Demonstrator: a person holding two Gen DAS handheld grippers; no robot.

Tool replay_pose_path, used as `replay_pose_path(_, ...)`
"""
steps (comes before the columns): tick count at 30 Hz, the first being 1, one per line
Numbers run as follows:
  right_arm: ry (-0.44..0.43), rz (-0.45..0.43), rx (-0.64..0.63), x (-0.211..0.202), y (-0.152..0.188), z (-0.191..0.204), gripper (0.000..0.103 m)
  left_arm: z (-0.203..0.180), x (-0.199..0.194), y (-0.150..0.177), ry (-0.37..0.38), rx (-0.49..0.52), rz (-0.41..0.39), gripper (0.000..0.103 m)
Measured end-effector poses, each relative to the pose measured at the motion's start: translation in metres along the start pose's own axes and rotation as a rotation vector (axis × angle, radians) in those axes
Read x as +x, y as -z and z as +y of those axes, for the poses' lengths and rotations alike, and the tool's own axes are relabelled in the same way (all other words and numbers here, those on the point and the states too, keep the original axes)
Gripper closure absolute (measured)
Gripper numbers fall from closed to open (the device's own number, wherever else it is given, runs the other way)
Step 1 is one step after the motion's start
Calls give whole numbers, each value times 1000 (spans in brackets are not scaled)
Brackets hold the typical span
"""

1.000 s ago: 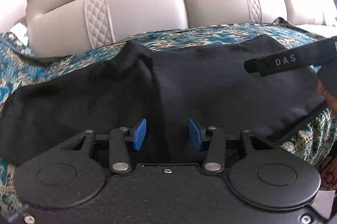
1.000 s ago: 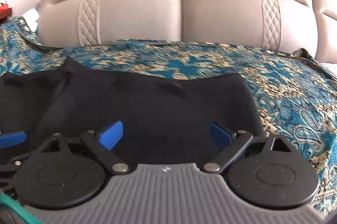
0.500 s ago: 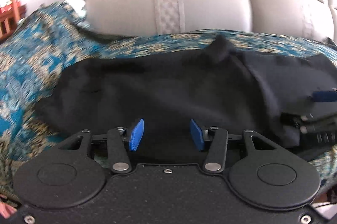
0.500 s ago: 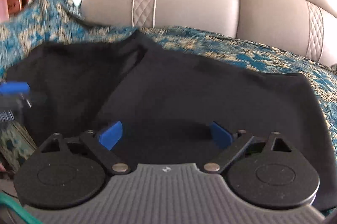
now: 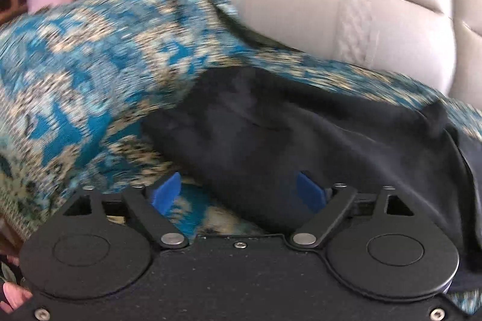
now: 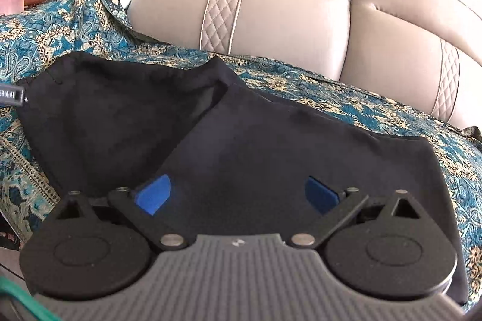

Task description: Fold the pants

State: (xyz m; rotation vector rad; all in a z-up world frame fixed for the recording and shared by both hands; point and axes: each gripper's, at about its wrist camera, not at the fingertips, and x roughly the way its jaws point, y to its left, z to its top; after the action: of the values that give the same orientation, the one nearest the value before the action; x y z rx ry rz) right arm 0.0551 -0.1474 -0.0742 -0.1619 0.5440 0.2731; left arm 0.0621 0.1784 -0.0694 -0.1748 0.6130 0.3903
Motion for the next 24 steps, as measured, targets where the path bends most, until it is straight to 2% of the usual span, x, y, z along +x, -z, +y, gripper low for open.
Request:
replay_pose_path(4,12,-15,40,2,7,-1,0,38,10,-3,-32,-142,17,15)
replay_pose_path(8,28,-7,83,8,10,-3,0,65,18,-3,-54,-233,22,14)
replay_pose_path(10,31,-1,100,10,12,-4,0,72,24,-5,-51,-257,26,14)
replay_pose_path(15,29,9,125,15,15,-8,0,77,44,-16,10,-280,29,14)
replay_pose_path(17,31,8,117,15,16,-7,0,79,59,-22,10,-315,62,15)
replay_pose_path(20,28,10,120,16,16,-7,0,75,69,-28,0,-304,49,16)
replay_pose_path(21,28,9,119,16,16,-7,0,75,71,-29,24,-306,47,24)
replay_pose_path(23,28,7,117,17,17,-6,0,79,76,-30,118,-340,37,39)
replay_pose_path(24,29,6,118,17,17,-6,0,83,78,-29,145,-364,35,39)
